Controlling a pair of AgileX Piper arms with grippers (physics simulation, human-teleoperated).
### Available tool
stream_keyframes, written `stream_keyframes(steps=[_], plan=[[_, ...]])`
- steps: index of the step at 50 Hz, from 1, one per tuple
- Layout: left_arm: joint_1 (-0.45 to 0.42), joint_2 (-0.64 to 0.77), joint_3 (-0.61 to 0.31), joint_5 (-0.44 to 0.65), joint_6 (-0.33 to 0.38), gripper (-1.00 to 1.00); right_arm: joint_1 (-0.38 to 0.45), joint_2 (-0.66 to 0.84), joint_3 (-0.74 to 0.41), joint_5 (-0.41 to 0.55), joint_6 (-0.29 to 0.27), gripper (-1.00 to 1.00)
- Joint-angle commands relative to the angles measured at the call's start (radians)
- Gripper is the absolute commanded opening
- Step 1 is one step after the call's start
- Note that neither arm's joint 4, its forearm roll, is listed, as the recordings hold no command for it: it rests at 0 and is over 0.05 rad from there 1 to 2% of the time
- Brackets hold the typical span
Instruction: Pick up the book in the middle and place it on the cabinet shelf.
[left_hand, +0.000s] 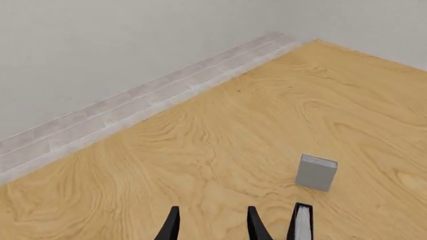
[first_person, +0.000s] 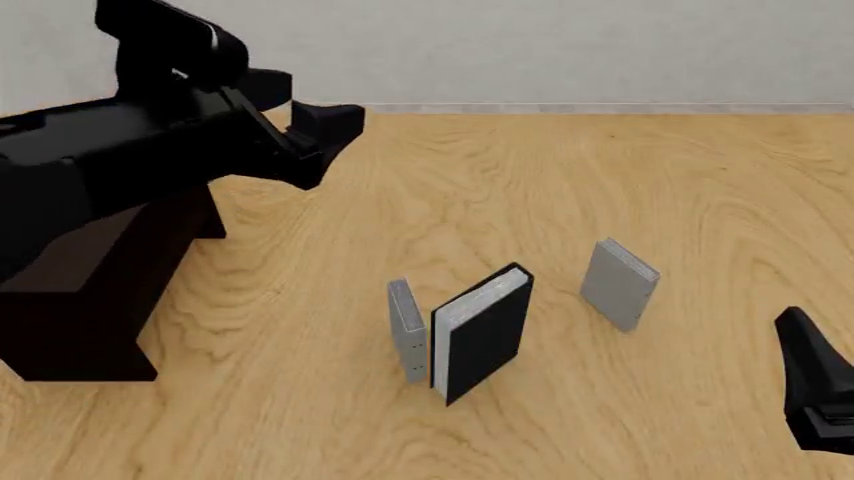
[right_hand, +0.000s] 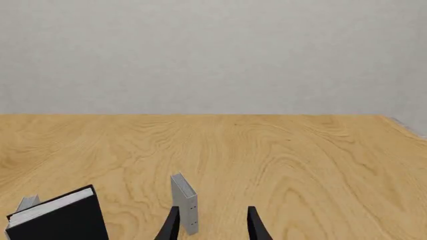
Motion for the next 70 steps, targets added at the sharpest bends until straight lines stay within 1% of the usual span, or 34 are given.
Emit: stream_keyframes(steps=[1, 7, 11, 12, 13, 15, 17, 18, 21, 34, 41, 53, 56, 59, 68, 69, 70], plan=[[-0.055, 0.033, -0.046, 0.051, -0.005, 1.0, 0.0, 0.0, 0.0, 0.0, 0.0, 1.0], [-0.066, 0.048, -0.071, 0.07, -0.011, 1.0, 0.0, 0.0, 0.0, 0.0, 0.0, 1.0], [-0.104, 0.049, -0.061, 0.067, -0.019, 1.0, 0.0, 0.0, 0.0, 0.0, 0.0, 1.0], [-0.107, 0.052, -0.061, 0.066, -0.033, 1.0, 0.0, 0.0, 0.0, 0.0, 0.0, 1.0], [-0.11, 0.054, -0.056, 0.059, -0.024, 1.0, 0.0, 0.0, 0.0, 0.0, 0.0, 1.0], [-0.125, 0.054, -0.05, 0.057, -0.04, 1.0, 0.0, 0.0, 0.0, 0.0, 0.0, 1.0], [-0.125, 0.058, -0.042, 0.046, -0.029, 1.0, 0.0, 0.0, 0.0, 0.0, 0.0, 1.0], [-0.132, 0.062, -0.047, 0.05, -0.04, 1.0, 0.0, 0.0, 0.0, 0.0, 0.0, 1.0], [-0.133, 0.067, -0.05, 0.049, -0.035, 1.0, 0.0, 0.0, 0.0, 0.0, 0.0, 1.0], [-0.19, 0.102, -0.051, 0.034, -0.028, 1.0, 0.0, 0.0, 0.0, 0.0, 0.0, 1.0], [-0.219, 0.126, -0.055, 0.026, -0.036, 1.0, 0.0, 0.0, 0.0, 0.0, 0.0, 1.0], [-0.247, 0.165, -0.066, 0.027, -0.022, 1.0, 0.0, 0.0, 0.0, 0.0, 0.0, 1.0], [-0.283, 0.164, -0.059, 0.036, -0.027, 1.0, 0.0, 0.0, 0.0, 0.0, 0.0, 1.0], [-0.299, 0.172, -0.055, 0.037, -0.031, 1.0, 0.0, 0.0, 0.0, 0.0, 0.0, 1.0], [-0.292, 0.202, -0.068, 0.031, -0.017, 1.0, 0.0, 0.0, 0.0, 0.0, 0.0, 1.0], [-0.289, 0.21, -0.076, 0.037, -0.028, 1.0, 0.0, 0.0, 0.0, 0.0, 0.0, 1.0], [-0.282, 0.216, -0.078, 0.035, -0.018, 1.0, 0.0, 0.0, 0.0, 0.0, 0.0, 1.0]])
